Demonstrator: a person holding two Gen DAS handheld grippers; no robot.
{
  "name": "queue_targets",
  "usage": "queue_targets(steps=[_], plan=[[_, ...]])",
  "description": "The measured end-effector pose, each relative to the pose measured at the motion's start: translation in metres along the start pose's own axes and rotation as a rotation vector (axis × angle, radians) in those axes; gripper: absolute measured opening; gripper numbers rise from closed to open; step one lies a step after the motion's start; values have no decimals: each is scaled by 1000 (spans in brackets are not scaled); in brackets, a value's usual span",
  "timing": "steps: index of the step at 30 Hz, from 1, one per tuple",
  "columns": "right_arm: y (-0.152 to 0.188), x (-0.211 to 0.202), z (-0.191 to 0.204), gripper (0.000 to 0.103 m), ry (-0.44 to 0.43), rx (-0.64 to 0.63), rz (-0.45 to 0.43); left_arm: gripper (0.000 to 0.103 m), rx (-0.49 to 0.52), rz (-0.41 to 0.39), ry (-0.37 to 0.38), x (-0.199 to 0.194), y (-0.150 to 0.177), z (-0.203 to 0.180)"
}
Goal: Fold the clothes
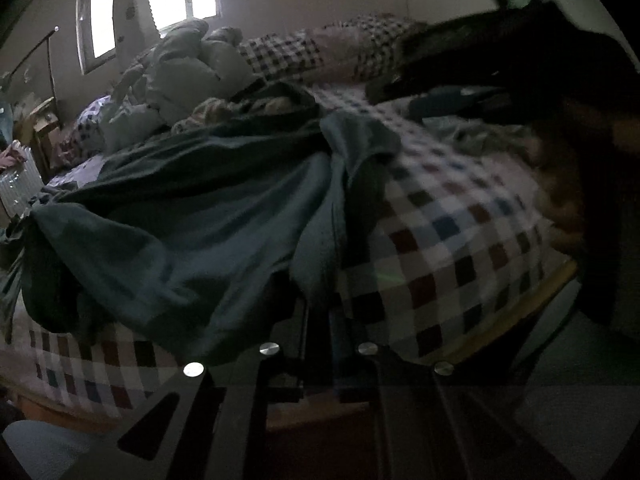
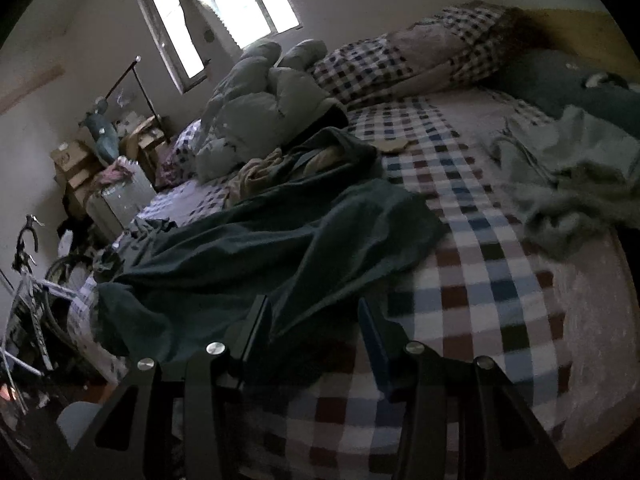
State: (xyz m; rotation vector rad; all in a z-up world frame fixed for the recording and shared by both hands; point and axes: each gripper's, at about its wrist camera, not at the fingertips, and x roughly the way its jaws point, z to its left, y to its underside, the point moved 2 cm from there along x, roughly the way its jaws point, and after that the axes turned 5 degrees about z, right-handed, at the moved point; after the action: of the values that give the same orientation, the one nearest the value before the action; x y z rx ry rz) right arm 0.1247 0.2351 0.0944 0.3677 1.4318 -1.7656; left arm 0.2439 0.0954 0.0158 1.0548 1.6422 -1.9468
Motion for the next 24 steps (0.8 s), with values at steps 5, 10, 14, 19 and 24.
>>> queue_targets(steps=[5, 10, 14, 19, 24], plan=[[-18, 30, 19, 47, 21, -104, 64, 7, -41, -33, 26, -10, -7, 13], [-27, 82, 20, 29, 100, -142, 173, 7, -79, -52, 45, -18, -11, 27], [-31, 98, 15, 7, 135, -145, 203, 7, -106, -64, 64, -22, -17, 39], [-32, 83, 6, 2, 139, -124, 177, 7, -165, -84, 87, -30, -26, 60], [-30, 37, -8, 1, 142, -74, 110, 7, -248, -119, 82, -42, -39, 94]])
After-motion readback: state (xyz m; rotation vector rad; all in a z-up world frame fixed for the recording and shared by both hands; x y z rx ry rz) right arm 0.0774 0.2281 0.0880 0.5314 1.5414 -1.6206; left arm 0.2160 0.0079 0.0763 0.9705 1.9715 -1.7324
